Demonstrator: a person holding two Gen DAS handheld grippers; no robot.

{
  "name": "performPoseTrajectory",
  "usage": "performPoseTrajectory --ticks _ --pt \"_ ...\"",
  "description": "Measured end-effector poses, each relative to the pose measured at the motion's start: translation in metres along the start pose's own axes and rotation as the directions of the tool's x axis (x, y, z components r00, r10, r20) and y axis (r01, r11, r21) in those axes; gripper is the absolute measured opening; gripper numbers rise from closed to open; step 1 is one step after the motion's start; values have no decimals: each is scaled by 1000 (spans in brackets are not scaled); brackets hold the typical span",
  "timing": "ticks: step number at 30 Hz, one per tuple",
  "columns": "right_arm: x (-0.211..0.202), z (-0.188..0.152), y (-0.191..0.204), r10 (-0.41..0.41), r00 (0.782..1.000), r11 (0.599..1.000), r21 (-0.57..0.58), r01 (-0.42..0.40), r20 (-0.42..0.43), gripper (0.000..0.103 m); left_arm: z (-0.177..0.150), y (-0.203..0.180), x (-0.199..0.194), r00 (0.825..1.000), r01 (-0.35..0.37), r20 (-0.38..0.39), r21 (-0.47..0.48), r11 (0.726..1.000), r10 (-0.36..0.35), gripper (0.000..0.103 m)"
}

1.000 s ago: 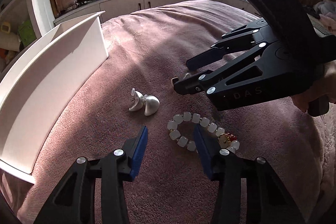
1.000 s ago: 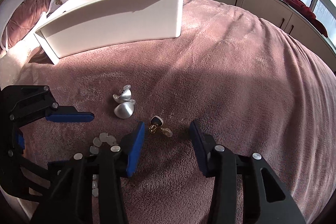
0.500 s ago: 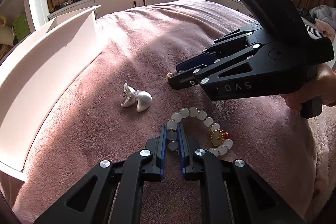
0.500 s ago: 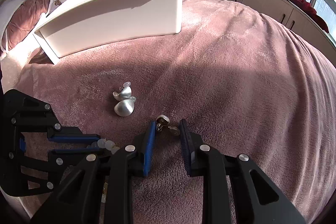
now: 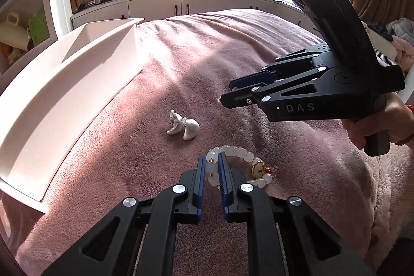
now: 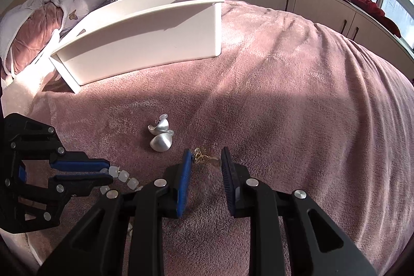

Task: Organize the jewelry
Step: 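Grasp the white bead bracelet with the left tool while the right tool grasps the gold earring, then carry the white bracelet and gold earring over the white box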

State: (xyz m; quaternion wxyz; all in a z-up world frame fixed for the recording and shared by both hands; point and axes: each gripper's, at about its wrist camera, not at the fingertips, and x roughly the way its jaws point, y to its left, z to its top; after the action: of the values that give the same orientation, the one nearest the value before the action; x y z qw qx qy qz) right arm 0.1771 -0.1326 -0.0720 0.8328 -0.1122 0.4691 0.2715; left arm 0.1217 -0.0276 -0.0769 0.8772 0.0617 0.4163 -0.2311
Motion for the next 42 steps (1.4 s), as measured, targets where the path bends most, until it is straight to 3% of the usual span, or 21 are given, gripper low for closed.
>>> performPoseTrajectory --ticks 8,14,23,31,42 --pt "-30 6 13 7 997 1000 1 -7 73 24 11 2 -39 997 4 79 -15 1000 -3 15" --pt "-57 19 31 16 989 999 -34 -11 145 24 26 19 -71 993 -45 106 -47 998 50 15" --pt "-80 58 44 45 972 998 -42 -36 232 24 54 51 -135 972 -83 216 -54 995 92 15" --pt "-90 102 50 71 958 997 -61 -56 278 24 78 91 -157 962 -147 219 -85 986 162 15" --pt "-74 167 51 94 953 994 -73 -77 287 24 115 148 -152 951 -214 201 -127 969 237 15"
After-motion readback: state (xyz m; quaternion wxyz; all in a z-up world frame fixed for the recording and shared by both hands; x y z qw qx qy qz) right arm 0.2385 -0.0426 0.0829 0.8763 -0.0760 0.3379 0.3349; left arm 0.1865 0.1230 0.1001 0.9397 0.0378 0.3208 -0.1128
